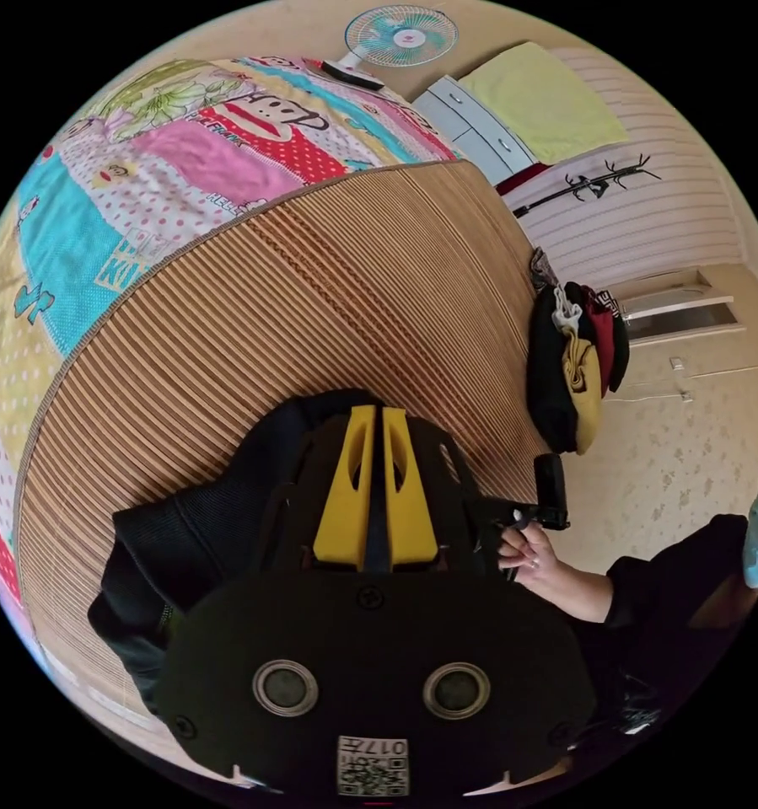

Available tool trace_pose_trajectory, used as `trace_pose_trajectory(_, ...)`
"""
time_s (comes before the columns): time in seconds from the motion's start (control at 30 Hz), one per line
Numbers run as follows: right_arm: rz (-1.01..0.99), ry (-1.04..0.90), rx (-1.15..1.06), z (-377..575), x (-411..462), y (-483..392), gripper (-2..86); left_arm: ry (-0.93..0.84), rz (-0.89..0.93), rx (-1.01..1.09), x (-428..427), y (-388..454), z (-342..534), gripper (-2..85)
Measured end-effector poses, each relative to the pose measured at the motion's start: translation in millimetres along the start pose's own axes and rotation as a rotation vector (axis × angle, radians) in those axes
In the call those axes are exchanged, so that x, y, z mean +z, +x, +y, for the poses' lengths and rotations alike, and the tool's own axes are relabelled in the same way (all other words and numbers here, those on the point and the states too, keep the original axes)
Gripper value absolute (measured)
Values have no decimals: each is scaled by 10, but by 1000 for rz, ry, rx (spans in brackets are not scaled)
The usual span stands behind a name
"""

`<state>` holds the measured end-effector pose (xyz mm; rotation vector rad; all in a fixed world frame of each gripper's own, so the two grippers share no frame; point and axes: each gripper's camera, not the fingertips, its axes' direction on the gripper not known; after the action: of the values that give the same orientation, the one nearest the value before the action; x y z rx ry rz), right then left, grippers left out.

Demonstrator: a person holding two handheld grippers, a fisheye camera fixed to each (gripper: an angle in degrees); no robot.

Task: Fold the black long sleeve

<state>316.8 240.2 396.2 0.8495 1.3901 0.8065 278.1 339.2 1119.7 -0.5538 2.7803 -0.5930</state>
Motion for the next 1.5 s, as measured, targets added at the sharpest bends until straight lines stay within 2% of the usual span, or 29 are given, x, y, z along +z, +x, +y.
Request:
trace_pose_trajectory(0.1,12,-4,-13,57,51,-62,11,63,68,0,76,-67,119,23)
trace_pose_trajectory(0.17,18,-17,-45,97,65,-113,17,164,110,-17,-32,-116,325,46)
trace_pose_trajectory(0.23,39,-25,-80,148,70,-186,26,358,111,-82,-316,-200,762,78)
trace_pose_trajectory(0.33,66,20,-143,275,23,-354,49,488,113,-164,-618,-302,1354,87)
trace_pose_trajectory(0.4,99,42,-193,374,21,-525,65,515,65,-184,-752,-292,1704,87)
trace_pose_trajectory(0.57,187,-54,-369,617,356,-986,72,405,-183,-225,-864,-146,2422,85)
trace_pose_trajectory(0.67,233,-150,-481,790,697,-1258,70,480,-338,-291,-1006,-26,2971,86)
trace_pose_trajectory(0.83,255,-218,-522,1084,1176,-1523,69,680,-537,-611,-1156,51,4082,112)
trace_pose_trajectory(0.9,267,-238,-486,1228,1367,-1575,70,701,-556,-654,-1136,67,4327,115)
trace_pose_trajectory(1.1,315,-268,-483,1694,1717,-1712,75,661,-387,-773,-774,-127,4698,86)
trace_pose_trajectory(1.2,331,-260,-480,1918,1810,-1796,73,725,-383,-736,-785,-10,4801,52)
trace_pose_trajectory(1.37,449,-138,-578,2203,1860,-2104,70,882,-398,-511,-1204,362,4969,33)
trace_pose_trajectory(1.5,490,-24,-590,2174,1898,-2287,70,864,-405,-540,-1332,139,5102,37)
